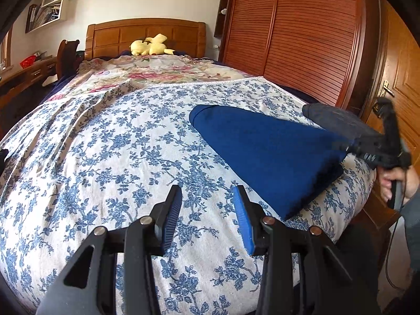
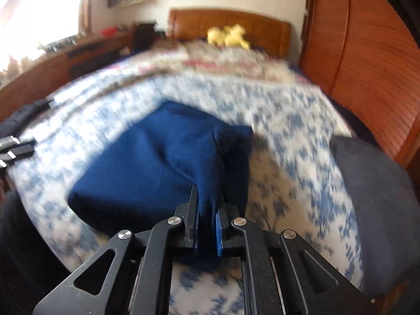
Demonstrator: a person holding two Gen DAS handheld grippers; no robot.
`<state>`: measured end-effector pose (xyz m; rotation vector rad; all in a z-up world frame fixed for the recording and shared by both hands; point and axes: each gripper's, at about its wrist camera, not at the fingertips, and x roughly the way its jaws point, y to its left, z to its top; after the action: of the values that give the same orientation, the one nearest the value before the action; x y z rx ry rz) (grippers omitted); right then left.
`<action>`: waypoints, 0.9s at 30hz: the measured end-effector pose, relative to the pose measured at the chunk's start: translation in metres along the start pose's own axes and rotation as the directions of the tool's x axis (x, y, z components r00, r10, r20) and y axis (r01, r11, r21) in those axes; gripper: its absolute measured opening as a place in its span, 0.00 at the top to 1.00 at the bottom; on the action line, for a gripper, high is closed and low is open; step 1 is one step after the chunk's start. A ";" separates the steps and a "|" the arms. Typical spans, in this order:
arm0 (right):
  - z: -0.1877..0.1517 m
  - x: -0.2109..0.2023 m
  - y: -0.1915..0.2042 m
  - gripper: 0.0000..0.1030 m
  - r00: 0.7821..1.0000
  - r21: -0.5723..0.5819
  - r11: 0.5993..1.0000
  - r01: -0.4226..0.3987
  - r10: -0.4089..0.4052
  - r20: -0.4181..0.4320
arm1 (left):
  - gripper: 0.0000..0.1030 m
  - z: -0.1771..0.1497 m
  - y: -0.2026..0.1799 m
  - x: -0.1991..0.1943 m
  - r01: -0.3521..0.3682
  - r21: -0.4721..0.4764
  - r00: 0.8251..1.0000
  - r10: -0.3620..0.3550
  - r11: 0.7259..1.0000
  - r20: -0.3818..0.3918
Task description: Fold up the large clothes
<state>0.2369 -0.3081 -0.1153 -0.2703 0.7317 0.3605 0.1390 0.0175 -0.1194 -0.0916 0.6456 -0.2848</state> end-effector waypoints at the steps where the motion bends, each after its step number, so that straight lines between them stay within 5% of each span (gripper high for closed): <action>1: -0.008 0.010 -0.002 0.90 0.999 0.010 1.000 -0.001 0.002 -0.036 | 0.62 0.000 -0.001 0.002 0.001 0.001 1.000 -0.001 1.000 -0.002; 2: -0.013 0.014 -0.002 0.89 0.999 0.010 1.000 0.002 -0.002 -0.045 | 0.62 0.000 -0.001 0.003 0.003 0.000 1.000 -0.003 1.000 -0.002; 7: -0.023 0.013 -0.005 0.51 0.999 0.056 0.998 0.037 -0.036 -0.028 | 0.61 0.011 -0.005 0.018 0.009 0.030 1.000 -0.009 1.000 -0.002; 17: -0.053 -0.023 -0.019 0.48 1.000 0.191 0.981 0.013 -0.012 -0.004 | 0.61 0.064 -0.009 0.076 0.052 0.111 0.999 -0.050 0.993 -0.018; 27: -0.069 -0.003 -0.021 0.48 0.999 0.235 0.972 -0.014 0.020 -0.026 | 0.61 0.108 -0.010 0.148 0.067 0.151 0.996 -0.056 0.986 -0.073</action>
<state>0.2021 -0.3530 -0.1605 -0.0460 0.7971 0.2835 0.3149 -0.0350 -0.1173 0.0456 0.6874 -0.3977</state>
